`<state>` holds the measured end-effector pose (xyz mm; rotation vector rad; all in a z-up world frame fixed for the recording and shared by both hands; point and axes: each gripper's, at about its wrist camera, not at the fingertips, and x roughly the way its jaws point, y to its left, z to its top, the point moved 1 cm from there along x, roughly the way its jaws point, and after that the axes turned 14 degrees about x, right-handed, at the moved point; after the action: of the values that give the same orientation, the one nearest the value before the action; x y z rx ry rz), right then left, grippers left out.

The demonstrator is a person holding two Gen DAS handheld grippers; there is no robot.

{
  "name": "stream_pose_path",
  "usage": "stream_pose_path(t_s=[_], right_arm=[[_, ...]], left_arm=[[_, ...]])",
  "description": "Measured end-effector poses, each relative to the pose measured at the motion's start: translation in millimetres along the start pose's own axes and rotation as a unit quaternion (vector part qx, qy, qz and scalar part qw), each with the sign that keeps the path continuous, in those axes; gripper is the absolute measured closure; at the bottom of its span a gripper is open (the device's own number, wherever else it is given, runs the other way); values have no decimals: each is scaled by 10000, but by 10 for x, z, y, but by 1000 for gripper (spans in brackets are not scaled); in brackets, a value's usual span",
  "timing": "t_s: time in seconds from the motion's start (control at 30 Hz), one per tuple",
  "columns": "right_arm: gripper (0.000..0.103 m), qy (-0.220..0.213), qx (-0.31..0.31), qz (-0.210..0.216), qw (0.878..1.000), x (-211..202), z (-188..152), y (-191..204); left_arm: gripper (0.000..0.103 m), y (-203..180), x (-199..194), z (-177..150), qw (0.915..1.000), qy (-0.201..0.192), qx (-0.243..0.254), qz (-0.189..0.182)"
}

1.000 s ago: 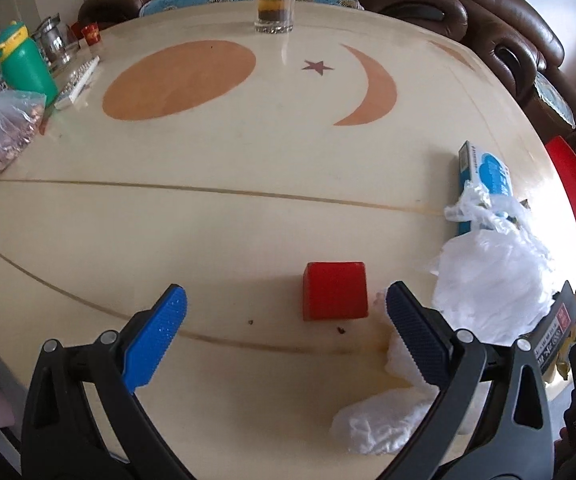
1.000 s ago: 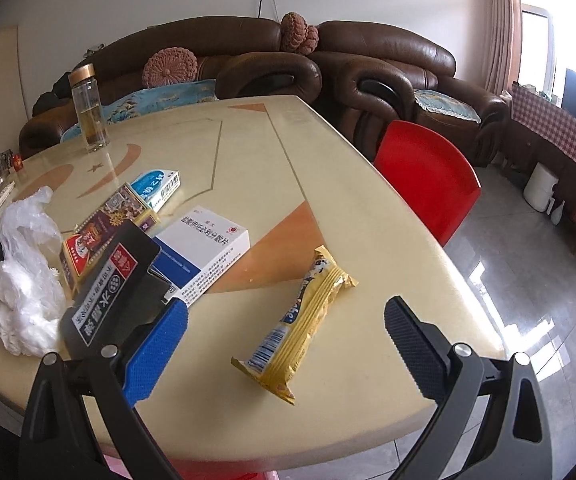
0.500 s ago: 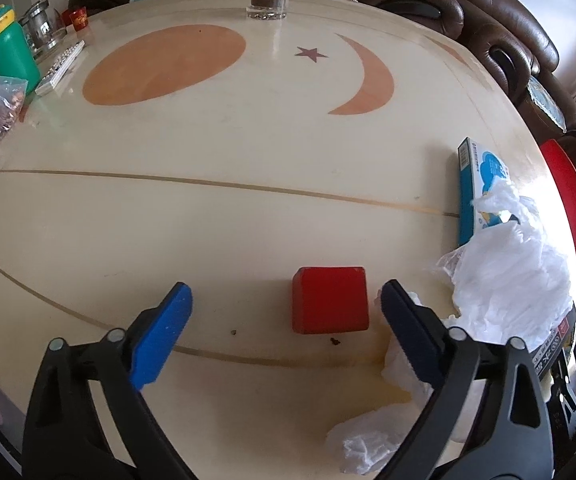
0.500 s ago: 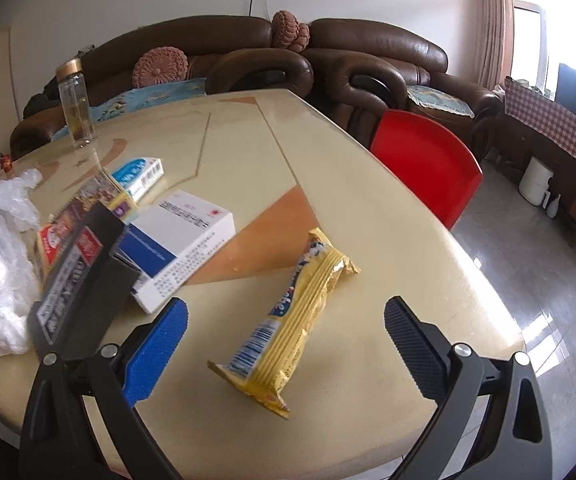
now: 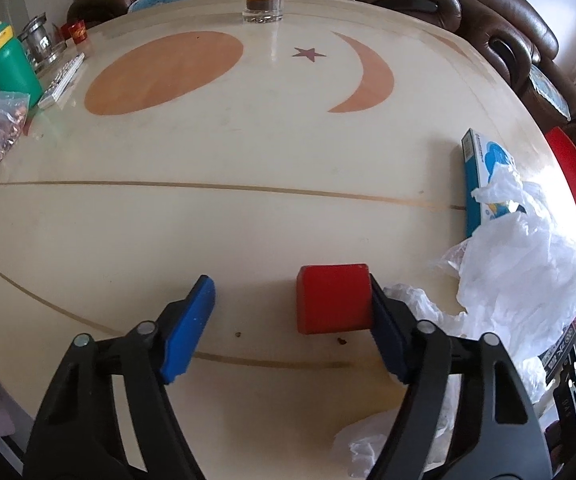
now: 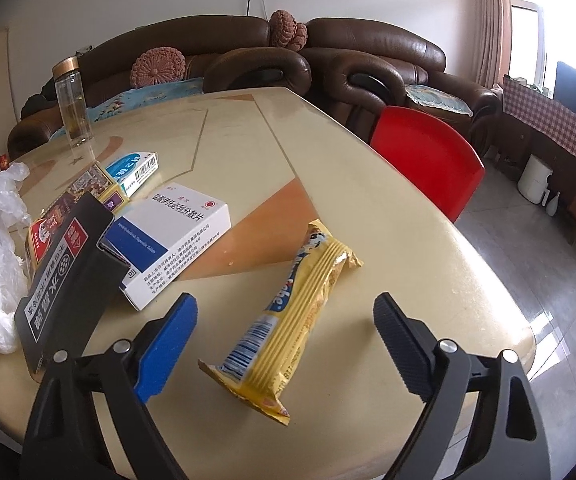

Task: Collect trash
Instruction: 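Grasp the red cube with the left tool while the right tool grasps the yellow snack bar, then carry the red cube and yellow snack bar over the pink trash bin with both tools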

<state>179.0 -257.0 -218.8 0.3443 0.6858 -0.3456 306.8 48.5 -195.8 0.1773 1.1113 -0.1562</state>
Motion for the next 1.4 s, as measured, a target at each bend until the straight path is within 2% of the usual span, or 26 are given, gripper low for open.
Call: stream_pose_path(t_s=[0.1, 0.17, 0.2, 0.27, 0.3, 0.33, 0.37, 0.53, 0.6, 0.7, 0.8, 1.0, 1.4], right_arm=[[22, 3, -12, 32, 10000, -20, -9, 21], [53, -67, 10, -1, 10000, -56, -17, 38], [56, -75, -9, 7, 10000, -65, -20, 56], [71, -52, -106, 150, 9998, -72, -30, 93], [72, -47, -113, 167, 9998, -72, -28, 98], [79, -48, -132, 173, 9998, -75, -29, 107], [80, -49, -139, 177, 9997, -78, -28, 106], [80, -27, -197, 223, 9996, -77, -17, 102], [80, -37, -188, 191, 9996, -85, -8, 96], [80, -188, -241, 126, 9995, -141, 26, 93], [80, -344, -347, 78, 9988, -207, 49, 128], [80, -529, -481, 69, 9974, -317, 77, 166], [80, -602, -555, 187, 9965, -614, 158, 231]], left_arm=[[42, -35, -17, 3, 10000, 0, 66, -21], [49, -60, -28, 7, 9999, 1, 119, -68], [50, -69, -31, 8, 9999, 1, 134, -89], [57, -68, -36, 1, 9998, -12, 128, -151], [64, -69, -44, 1, 9996, -23, 113, -255], [71, -71, -50, 0, 9993, -27, 107, -356], [71, -69, -53, 0, 9989, -21, 83, -458], [72, -93, -67, -14, 9991, -33, 113, -411], [72, -57, -70, -28, 9987, -101, 54, -503], [72, 9, -69, -46, 9981, -140, -65, -603], [72, 17, -71, -52, 9996, -131, 16, -255], [72, 34, -164, -75, 9997, -256, 62, -15], [72, 26, -630, -136, 9972, -674, 238, 226]])
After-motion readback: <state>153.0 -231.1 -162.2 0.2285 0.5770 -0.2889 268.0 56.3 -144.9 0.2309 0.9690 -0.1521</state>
